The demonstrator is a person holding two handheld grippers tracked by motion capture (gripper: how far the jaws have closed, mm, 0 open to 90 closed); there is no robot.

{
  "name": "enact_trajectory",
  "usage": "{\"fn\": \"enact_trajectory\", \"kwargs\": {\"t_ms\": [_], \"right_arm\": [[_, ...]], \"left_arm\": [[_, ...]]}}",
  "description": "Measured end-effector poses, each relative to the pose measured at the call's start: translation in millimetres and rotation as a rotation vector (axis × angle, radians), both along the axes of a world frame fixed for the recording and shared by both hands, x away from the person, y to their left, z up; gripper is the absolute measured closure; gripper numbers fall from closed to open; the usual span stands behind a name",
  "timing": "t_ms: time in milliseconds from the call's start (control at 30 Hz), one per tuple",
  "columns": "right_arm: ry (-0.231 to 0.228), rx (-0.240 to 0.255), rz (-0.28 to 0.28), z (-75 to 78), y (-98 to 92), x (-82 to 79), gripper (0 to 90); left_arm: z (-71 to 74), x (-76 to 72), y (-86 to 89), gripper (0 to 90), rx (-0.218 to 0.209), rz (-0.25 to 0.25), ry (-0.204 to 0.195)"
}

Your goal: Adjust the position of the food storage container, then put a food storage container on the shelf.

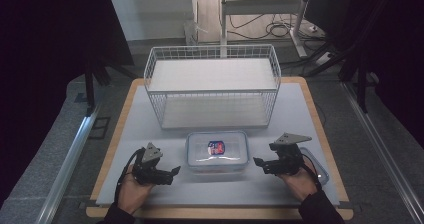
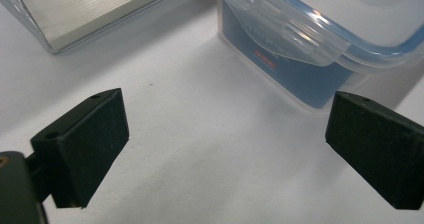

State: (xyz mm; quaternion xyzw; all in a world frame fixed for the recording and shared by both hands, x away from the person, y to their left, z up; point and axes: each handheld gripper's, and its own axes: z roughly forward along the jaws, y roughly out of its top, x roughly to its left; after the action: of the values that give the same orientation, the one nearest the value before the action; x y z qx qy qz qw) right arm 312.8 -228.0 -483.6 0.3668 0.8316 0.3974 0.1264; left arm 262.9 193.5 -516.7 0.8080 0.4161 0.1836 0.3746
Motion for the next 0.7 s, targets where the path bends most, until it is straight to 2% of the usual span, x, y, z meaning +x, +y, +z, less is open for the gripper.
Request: {"fn": "enact_trajectory", "kwargs": {"t_ms": [133, 300, 367, 467, 533, 633, 700], "right_arm": [[-0.003, -0.007, 0.002, -1.5, 0.4, 0.8, 11.4], [-0.012, 0.006, 0.003, -0.7, 0.0, 1.4, 8.1], [-0.02, 0.012, 0.007, -0.3, 0.6, 1.6, 6.2], [-0.013, 0.035, 0.021, 1.2, 1.7, 1.8, 4.6], [-0.013, 0.044, 0.029, 3.7, 3.0, 2.1, 4.0], [-0.006, 0.046, 0.035, 6.3, 4.2, 4.7, 3.8], [0.0, 0.051, 0.044, 7.3, 6.4, 6.7, 4.2]], "left_arm": [[-0.6, 1.3, 3.7, 2.5, -0.02, 0.005, -0.006], [-3.0, 3.9, 3.8, 2.3, 0.005, -0.018, -0.01], [-2.7, 4.9, 4.2, 1.8, -0.004, -0.019, -0.01], [1.1, 5.9, 5.3, 1.8, -0.023, -0.013, 0.002], [6.5, 6.6, 5.7, 2.5, -0.065, -0.018, 0.014], [9.4, 8.0, 4.7, 3.1, -0.089, -0.026, 0.02], [14.4, 10.4, 0.2, 3.0, -0.113, -0.049, 0.025]]}}
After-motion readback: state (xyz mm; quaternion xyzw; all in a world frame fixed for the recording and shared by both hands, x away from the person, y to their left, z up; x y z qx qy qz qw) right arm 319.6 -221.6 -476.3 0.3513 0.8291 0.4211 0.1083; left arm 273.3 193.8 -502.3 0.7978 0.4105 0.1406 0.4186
